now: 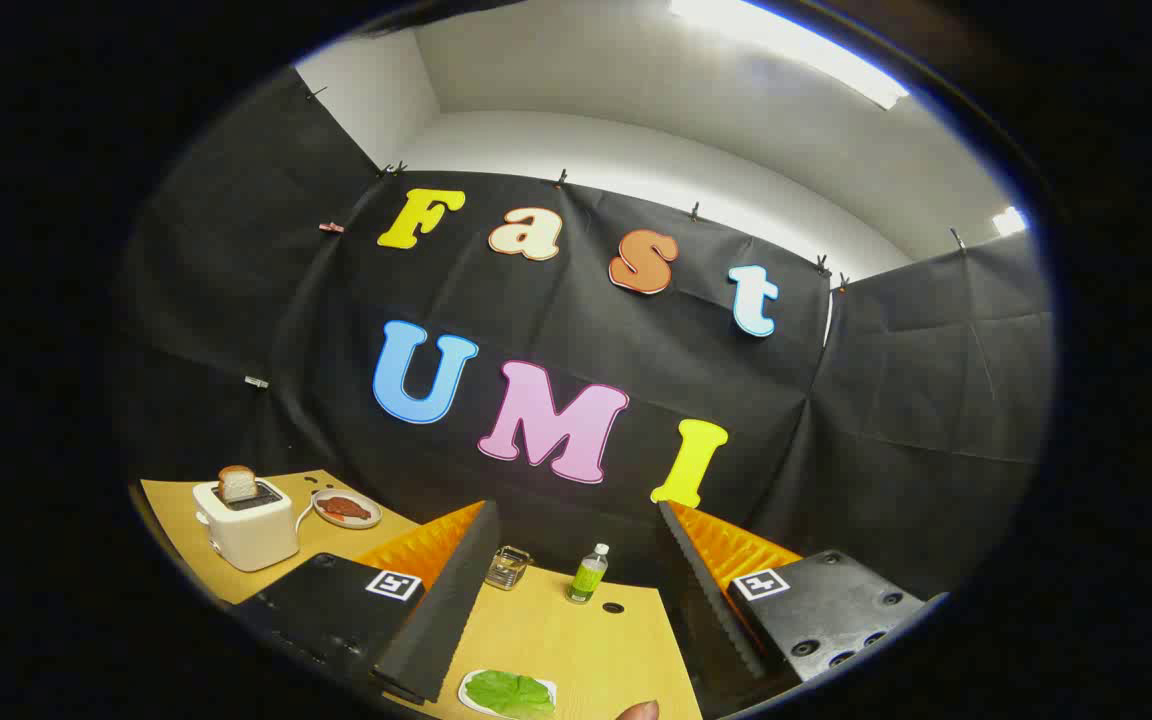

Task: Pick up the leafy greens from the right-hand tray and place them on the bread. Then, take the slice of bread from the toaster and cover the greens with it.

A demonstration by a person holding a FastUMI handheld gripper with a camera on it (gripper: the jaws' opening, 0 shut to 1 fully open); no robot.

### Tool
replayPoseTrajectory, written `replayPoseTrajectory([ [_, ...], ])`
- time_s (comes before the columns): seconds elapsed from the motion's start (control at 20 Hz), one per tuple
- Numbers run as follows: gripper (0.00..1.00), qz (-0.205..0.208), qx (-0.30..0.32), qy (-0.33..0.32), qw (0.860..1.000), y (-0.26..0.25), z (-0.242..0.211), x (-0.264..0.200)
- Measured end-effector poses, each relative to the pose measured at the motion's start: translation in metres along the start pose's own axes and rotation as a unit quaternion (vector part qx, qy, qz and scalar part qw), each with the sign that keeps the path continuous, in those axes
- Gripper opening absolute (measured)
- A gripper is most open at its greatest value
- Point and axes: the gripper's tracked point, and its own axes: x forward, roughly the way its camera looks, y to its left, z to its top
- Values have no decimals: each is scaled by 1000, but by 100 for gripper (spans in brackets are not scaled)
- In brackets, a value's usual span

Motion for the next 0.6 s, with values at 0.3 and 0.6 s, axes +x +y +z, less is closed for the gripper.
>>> replayPoseTrajectory([
  [0.3, 97, 6, 12, -5, 1000, 3, 4, -1],
  [0.6, 97, 1, 16, 4, 1000, 2, 0, -4],
])
